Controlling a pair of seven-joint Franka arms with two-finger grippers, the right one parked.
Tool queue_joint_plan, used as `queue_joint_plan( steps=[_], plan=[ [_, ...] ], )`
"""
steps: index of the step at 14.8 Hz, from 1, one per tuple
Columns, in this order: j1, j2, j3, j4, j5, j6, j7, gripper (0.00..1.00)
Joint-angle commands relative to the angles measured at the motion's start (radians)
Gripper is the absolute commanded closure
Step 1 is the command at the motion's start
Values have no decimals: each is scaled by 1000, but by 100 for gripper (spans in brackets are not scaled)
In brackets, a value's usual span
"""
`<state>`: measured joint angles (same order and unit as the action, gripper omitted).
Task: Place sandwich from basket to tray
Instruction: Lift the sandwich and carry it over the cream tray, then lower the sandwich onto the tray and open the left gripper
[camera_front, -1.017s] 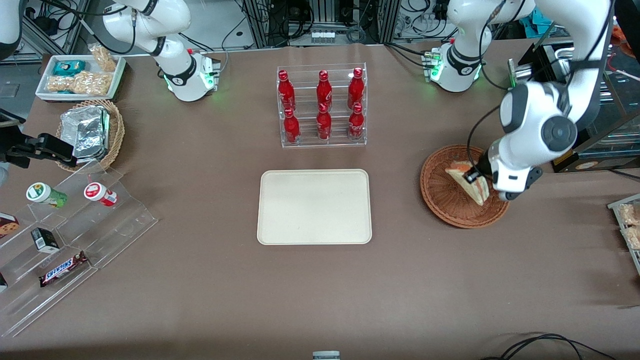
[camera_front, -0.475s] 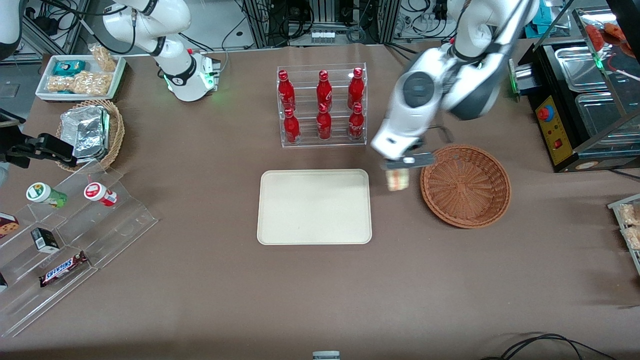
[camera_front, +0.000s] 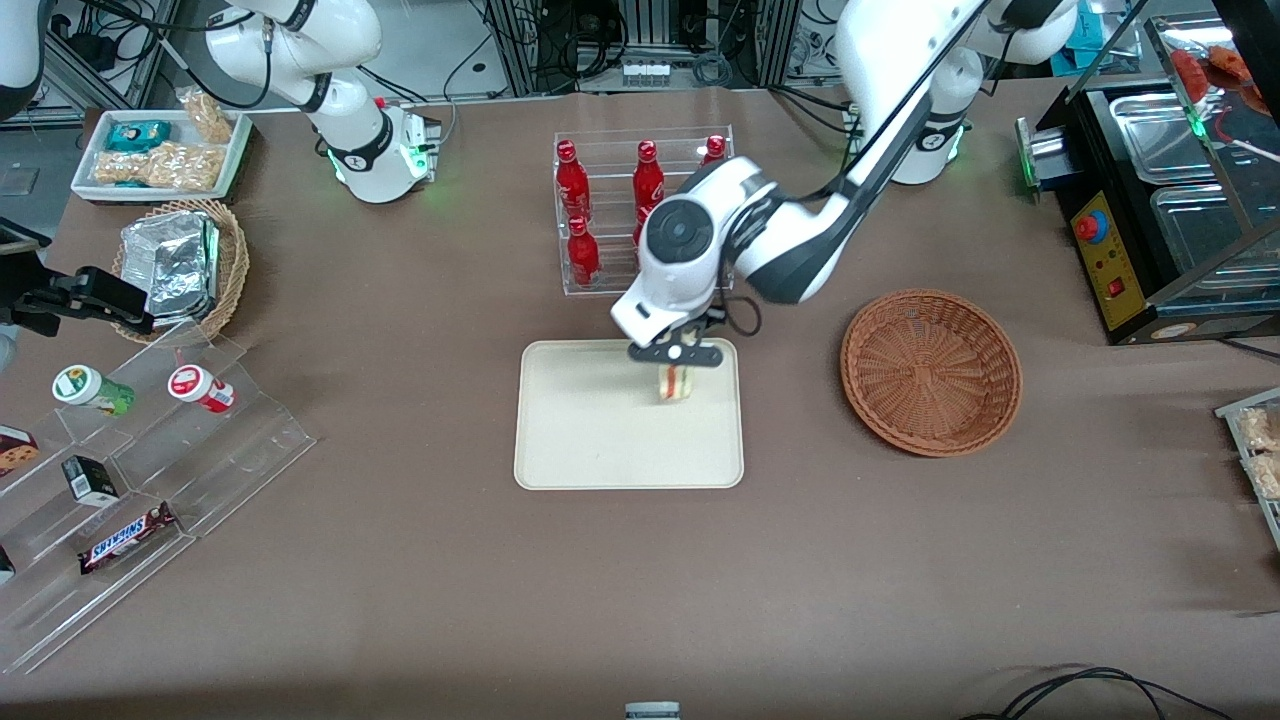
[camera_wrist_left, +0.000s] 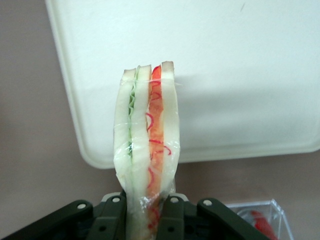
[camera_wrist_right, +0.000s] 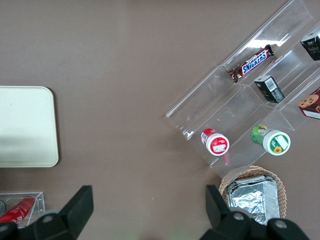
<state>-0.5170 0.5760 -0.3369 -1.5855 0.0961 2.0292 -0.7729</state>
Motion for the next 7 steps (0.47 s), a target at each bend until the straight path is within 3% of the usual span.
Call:
queue_joint_plan(
  steps=[1,4,6,7],
  plan=[
    [-64,175,16,220,85,-24,-124,79],
    [-81,292,16,384,114,-26,-169,77],
    [-83,318,16,412,114,-23,-169,67],
    [-84,318,16,412,116,-23,-169,27]
  ],
)
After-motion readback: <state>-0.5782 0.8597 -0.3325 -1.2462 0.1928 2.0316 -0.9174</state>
